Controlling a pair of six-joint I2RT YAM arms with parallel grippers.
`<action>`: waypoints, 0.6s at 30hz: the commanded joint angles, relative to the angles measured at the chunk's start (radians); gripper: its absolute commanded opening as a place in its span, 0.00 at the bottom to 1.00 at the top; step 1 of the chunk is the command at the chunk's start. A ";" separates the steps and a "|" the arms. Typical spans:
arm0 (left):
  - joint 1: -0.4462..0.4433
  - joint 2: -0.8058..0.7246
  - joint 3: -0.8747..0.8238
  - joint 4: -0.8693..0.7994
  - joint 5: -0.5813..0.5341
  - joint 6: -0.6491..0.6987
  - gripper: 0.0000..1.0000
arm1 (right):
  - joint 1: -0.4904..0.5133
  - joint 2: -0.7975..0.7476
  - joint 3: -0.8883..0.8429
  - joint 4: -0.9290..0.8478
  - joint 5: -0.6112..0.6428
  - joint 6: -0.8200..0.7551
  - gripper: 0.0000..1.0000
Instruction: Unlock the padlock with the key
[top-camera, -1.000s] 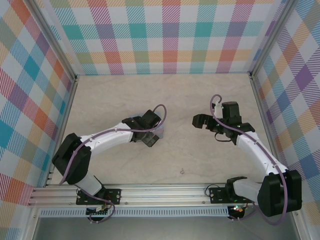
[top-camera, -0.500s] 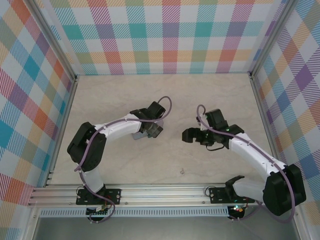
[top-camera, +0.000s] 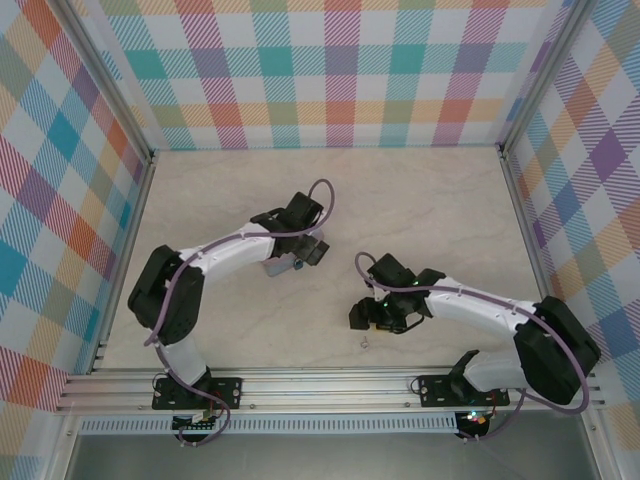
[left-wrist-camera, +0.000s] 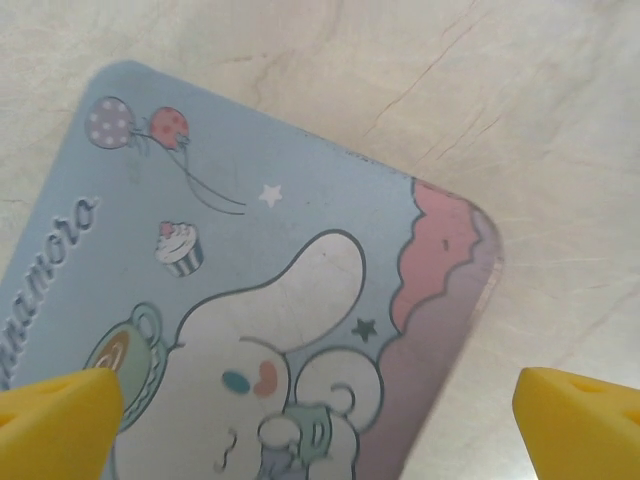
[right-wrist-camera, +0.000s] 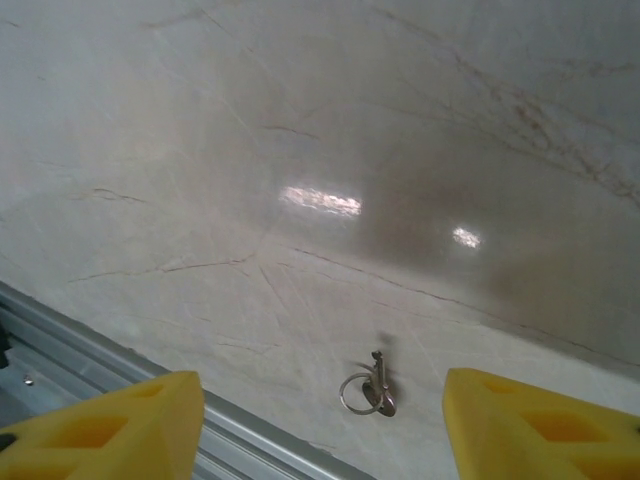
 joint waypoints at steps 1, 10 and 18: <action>0.019 -0.133 -0.050 0.056 0.090 -0.074 1.00 | 0.031 0.041 0.022 -0.040 0.053 0.033 0.61; 0.030 -0.311 -0.180 0.100 0.092 -0.136 1.00 | 0.126 0.126 0.060 -0.105 0.117 0.073 0.46; 0.033 -0.345 -0.209 0.100 0.083 -0.146 1.00 | 0.163 0.140 0.064 -0.110 0.114 0.093 0.33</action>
